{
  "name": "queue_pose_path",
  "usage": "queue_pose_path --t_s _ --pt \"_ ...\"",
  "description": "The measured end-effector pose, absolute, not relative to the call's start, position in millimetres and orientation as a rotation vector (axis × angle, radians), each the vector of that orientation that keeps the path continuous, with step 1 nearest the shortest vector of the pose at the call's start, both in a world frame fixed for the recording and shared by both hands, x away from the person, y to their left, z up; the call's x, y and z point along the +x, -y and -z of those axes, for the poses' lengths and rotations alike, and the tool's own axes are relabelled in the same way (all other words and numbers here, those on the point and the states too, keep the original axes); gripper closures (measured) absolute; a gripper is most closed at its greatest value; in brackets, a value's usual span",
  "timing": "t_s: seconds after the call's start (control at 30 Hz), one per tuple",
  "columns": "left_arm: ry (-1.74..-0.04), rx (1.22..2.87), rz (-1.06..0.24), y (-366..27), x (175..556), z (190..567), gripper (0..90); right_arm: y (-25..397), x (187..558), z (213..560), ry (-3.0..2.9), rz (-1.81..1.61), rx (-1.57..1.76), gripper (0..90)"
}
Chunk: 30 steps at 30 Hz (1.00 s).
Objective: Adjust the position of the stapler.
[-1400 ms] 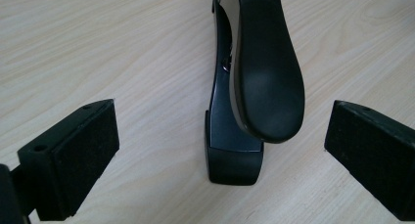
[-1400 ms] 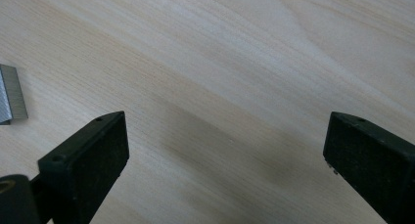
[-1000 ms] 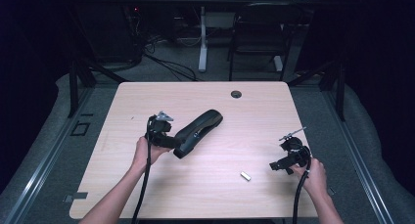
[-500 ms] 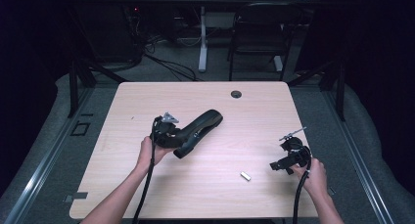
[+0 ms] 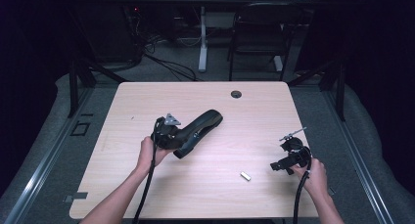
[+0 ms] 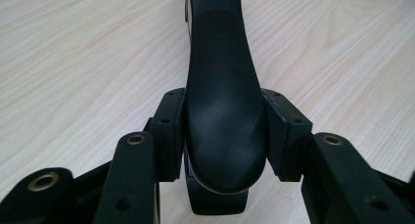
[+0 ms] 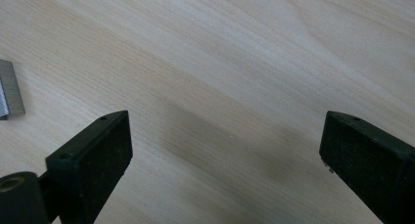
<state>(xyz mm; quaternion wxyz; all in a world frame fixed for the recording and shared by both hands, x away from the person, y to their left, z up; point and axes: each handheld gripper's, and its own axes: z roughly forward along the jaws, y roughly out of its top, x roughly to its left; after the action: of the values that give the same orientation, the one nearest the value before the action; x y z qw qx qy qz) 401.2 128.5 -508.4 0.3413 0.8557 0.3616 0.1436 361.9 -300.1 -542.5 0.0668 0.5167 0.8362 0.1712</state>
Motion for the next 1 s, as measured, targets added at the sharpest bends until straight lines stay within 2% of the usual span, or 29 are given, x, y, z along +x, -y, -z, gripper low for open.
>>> queue_pose_path --t_s 1.0 --pt "-0.956 2.277 -0.361 -145.6 394.8 503.1 55.9 302.2 358.5 541.5 -2.525 -0.535 1.568 5.0"
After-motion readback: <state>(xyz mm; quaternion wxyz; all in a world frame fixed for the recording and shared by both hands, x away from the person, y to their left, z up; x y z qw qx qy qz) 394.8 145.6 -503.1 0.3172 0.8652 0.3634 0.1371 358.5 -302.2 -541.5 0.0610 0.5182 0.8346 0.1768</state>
